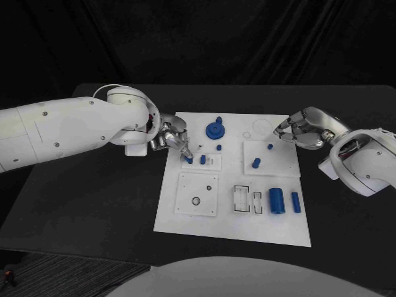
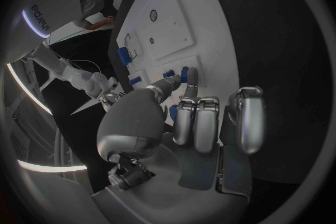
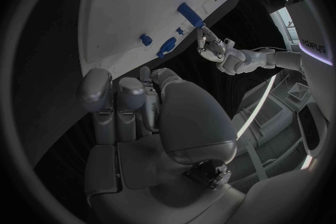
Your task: Assemble the parts on the task board
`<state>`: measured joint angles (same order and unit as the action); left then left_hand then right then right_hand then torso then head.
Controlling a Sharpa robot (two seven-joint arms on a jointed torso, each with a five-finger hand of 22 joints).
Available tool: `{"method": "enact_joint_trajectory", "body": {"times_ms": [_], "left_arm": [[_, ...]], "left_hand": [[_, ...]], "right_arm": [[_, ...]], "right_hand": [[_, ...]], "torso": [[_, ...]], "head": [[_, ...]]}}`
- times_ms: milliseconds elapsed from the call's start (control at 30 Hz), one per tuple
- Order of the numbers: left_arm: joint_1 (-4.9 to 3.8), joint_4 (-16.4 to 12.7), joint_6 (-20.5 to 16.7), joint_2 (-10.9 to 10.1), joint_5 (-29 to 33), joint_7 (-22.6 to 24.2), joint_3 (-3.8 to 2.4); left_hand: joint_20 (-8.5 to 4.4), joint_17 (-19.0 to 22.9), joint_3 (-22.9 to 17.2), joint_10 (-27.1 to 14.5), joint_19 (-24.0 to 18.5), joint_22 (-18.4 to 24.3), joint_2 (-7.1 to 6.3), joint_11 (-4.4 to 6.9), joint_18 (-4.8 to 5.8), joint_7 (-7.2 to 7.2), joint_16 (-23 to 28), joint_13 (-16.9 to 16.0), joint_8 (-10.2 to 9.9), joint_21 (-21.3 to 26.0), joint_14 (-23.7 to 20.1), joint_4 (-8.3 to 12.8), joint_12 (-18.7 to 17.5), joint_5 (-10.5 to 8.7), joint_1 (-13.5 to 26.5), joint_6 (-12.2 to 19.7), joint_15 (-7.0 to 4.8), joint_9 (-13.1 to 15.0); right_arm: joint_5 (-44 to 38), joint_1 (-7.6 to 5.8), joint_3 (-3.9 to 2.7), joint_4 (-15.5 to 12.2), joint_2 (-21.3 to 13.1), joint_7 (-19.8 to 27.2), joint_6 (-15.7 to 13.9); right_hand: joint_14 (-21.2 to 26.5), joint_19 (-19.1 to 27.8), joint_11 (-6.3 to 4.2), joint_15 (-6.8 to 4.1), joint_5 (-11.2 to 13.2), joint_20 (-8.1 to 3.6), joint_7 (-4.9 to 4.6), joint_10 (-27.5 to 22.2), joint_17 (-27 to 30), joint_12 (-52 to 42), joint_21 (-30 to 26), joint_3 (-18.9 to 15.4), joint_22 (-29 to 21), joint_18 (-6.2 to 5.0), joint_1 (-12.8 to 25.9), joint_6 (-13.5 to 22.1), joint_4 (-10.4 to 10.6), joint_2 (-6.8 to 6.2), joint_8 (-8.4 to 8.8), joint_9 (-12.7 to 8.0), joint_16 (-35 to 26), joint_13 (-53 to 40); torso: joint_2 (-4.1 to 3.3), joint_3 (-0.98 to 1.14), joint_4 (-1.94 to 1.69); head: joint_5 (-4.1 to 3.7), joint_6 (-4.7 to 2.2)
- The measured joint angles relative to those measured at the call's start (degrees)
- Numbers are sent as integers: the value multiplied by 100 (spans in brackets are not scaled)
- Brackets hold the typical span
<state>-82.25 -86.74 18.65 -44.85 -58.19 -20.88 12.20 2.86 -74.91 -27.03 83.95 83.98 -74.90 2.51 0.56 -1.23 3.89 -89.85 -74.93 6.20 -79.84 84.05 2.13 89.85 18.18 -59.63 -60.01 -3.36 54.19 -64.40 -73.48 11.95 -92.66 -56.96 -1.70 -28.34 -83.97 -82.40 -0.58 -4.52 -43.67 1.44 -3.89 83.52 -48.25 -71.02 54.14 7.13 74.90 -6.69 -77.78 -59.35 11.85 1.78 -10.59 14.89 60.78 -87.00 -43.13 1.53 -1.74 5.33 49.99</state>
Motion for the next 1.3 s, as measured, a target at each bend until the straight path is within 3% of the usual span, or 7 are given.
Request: {"method": "enact_joint_trajectory", "body": {"times_ms": [333,633,900,1067,1300], "left_arm": [[1,9,33,10,-11,-1,1],[6,8,52,10,-18,-3,-3],[20,-2,87,11,-25,-6,3],[20,-3,97,12,-28,-7,3],[21,1,116,7,-31,-7,3]], "left_hand": [[0,0,24,0,0,0,-24,0,0,1,0,0,0,0,0,-24,0,-40,23,1,0,-1],[0,0,260,0,0,0,7,0,0,-53,0,0,1,22,0,-230,0,-825,162,-50,0,-53],[15,0,776,0,15,0,-15,0,0,-42,0,0,-38,22,0,-682,0,-1404,470,-81,0,-169],[43,0,1104,18,1,0,-59,-18,0,-21,0,0,-66,22,-14,-931,0,-1501,672,-101,14,-227],[43,0,1431,-3,1,0,7,-38,-1,-21,0,0,-66,45,-20,-1259,0,-1502,912,-101,20,-238]], "right_arm": [[0,1,-1,-3,-5,-1,0],[0,2,0,-4,-3,-1,0],[0,2,0,0,0,-1,0],[0,2,-1,0,0,-2,0],[0,2,-1,0,0,-3,3]], "right_hand": [[-5,0,0,5,0,0,0,0,21,40,0,31,4,0,-1,0,-31,1,0,6,-22,-2],[3,0,0,13,0,0,0,0,21,40,0,31,4,0,-3,0,-31,3,0,6,-22,-1],[3,0,0,14,0,0,0,0,21,39,0,31,4,0,-5,0,-31,5,0,6,-22,-2],[-1,0,0,11,0,0,0,0,21,33,0,31,3,0,-12,0,-31,11,0,5,-22,-1],[-21,0,0,-1,0,0,0,0,21,22,0,31,3,0,-12,0,-31,12,0,5,-22,-1]], "torso": [[0,0,0],[0,3,3],[0,4,3],[0,4,2],[0,4,1]], "head": [[-7,0],[3,0],[9,0],[9,0],[3,0]]}}
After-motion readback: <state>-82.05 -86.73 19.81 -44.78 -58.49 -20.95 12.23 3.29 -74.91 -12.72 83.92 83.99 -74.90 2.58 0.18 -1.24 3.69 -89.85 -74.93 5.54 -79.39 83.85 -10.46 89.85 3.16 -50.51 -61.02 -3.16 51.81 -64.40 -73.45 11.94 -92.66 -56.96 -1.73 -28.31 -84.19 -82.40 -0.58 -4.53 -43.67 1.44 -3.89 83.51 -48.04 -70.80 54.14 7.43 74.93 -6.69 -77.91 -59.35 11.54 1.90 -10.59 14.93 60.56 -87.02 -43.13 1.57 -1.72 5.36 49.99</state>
